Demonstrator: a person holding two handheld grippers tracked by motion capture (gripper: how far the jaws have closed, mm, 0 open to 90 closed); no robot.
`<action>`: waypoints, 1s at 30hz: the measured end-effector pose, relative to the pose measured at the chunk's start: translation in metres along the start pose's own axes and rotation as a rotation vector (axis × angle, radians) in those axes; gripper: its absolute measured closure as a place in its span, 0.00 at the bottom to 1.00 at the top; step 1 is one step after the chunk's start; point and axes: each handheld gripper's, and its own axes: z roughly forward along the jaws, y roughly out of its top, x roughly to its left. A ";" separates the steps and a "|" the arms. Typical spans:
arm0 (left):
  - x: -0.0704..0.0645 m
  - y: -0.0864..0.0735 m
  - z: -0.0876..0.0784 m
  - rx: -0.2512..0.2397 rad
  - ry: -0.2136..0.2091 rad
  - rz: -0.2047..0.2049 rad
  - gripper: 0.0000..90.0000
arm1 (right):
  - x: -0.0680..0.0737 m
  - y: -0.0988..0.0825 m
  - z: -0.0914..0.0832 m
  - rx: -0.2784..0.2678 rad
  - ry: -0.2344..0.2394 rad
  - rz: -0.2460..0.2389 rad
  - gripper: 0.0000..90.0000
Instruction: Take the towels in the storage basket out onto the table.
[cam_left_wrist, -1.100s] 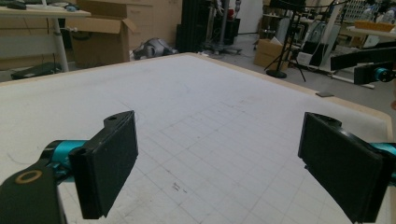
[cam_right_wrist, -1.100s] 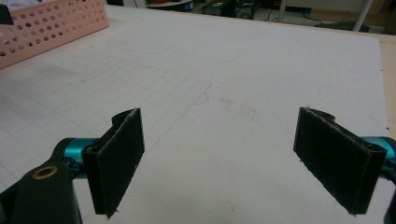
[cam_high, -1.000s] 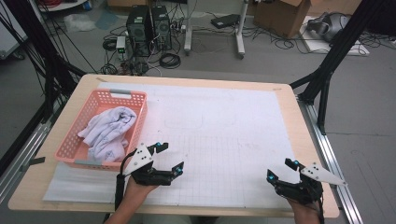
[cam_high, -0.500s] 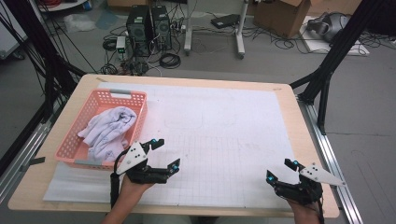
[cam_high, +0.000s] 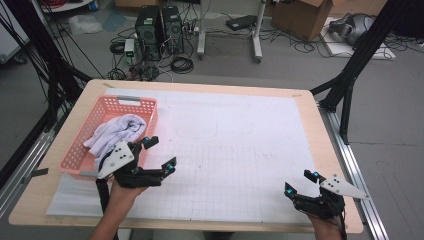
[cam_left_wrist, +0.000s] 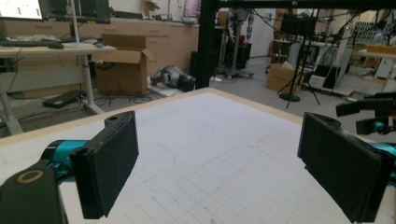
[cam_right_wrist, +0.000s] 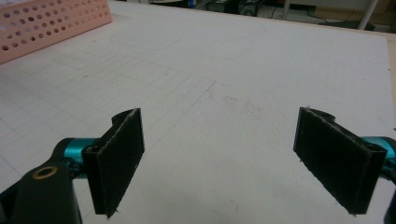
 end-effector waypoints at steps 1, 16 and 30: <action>0.002 0.003 -0.002 -0.006 0.004 0.000 0.14 | 0.000 0.000 0.000 0.002 0.000 0.001 0.17; 0.040 0.041 -0.019 -0.027 0.055 0.009 0.14 | 0.001 0.000 0.002 0.001 -0.004 0.011 0.17; 0.111 0.047 -0.030 0.125 0.218 -0.001 0.14 | 0.000 0.000 0.005 0.008 -0.001 0.012 0.17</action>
